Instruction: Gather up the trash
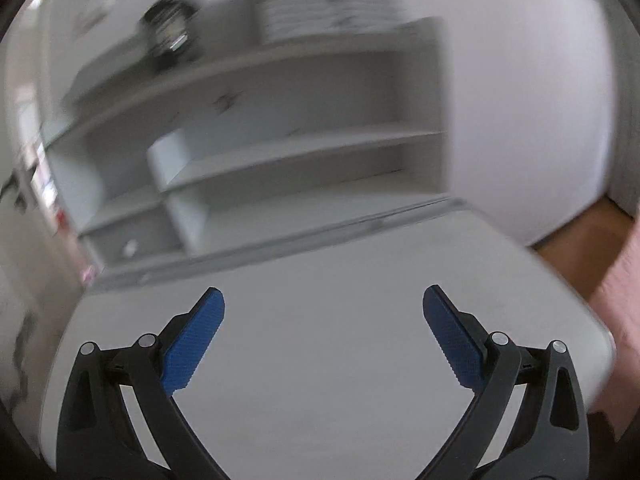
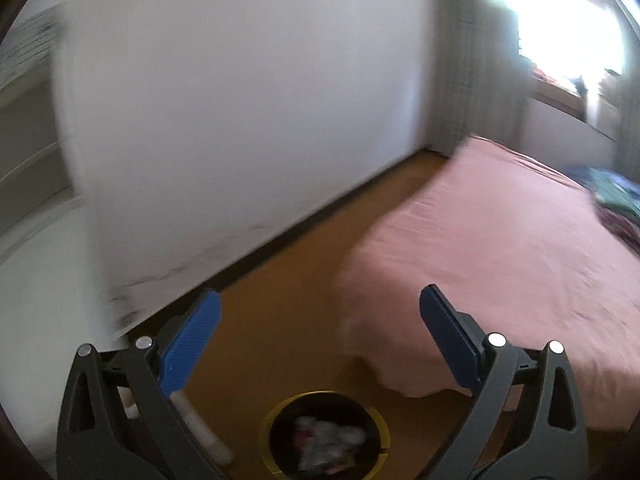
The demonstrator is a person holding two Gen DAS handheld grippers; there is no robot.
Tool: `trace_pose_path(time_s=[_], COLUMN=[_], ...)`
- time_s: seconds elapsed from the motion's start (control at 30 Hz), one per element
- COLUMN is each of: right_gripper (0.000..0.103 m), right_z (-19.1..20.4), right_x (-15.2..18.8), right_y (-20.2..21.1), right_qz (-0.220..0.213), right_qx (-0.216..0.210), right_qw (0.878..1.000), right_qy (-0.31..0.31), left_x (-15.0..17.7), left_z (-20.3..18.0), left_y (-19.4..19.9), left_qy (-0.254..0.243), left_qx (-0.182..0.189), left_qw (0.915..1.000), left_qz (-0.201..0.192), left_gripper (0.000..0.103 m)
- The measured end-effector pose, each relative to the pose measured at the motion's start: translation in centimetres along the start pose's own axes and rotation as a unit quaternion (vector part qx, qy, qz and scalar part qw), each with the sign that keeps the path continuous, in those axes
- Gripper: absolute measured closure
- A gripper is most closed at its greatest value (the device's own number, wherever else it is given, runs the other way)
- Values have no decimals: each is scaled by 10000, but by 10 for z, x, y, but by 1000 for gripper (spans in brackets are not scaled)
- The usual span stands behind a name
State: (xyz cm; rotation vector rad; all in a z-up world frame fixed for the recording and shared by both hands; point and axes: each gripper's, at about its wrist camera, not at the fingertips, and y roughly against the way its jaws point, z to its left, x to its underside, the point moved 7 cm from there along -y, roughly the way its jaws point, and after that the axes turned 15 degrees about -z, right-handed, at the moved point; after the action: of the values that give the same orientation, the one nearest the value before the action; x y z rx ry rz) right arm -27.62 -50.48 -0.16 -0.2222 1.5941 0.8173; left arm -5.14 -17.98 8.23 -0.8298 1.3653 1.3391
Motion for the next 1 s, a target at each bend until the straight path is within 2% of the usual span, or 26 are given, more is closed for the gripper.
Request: trace_pose_path(time_s=[0.1, 0.13, 0.27, 0.37, 0.43, 0.57, 0.67, 0.8, 0.9, 1.0], right_gripper=[7, 7, 7, 7, 7, 7, 7, 7, 7, 7], right_z=[78, 113, 213, 280, 312, 341, 345, 350, 357, 364], right_x=[-6, -9, -21, -21, -15, -3, 2, 10, 12, 14], right_y=[10, 15, 40, 66, 80, 94, 84, 82, 78, 72], right_qz=[184, 299, 458, 473, 503, 671, 716, 838, 930, 925], right_qx=[-791, -1155, -2138, -2687, -2868, -3071, -3066, -3073, -3109, -3104], right_qw=[9963, 9925, 9755, 9601, 9525, 9428, 9421, 9414, 9403, 9396], right_qy=[269, 275, 258, 614, 890, 1111, 1151, 1106, 1027, 1107], left_x=[11, 13, 16, 26, 34, 47, 51, 62, 68, 71], left_z=[43, 54, 79, 110, 125, 139, 147, 151, 155, 151], left_y=[-5, -5, -6, -11, -17, -18, -22, -30, -32, -37], left_qy=[342, 382, 479, 567, 626, 706, 727, 951, 910, 859], left_qx=[-181, -220, -342, -501, -517, -481, -516, -310, -435, -393], left_qw=[9990, 9988, 9981, 9966, 9957, 9945, 9939, 9916, 9917, 9921], left_qz=[207, 209, 207, 323, 452, 603, 656, 824, 795, 820], left_gripper=[6, 6, 6, 6, 6, 6, 6, 6, 6, 6])
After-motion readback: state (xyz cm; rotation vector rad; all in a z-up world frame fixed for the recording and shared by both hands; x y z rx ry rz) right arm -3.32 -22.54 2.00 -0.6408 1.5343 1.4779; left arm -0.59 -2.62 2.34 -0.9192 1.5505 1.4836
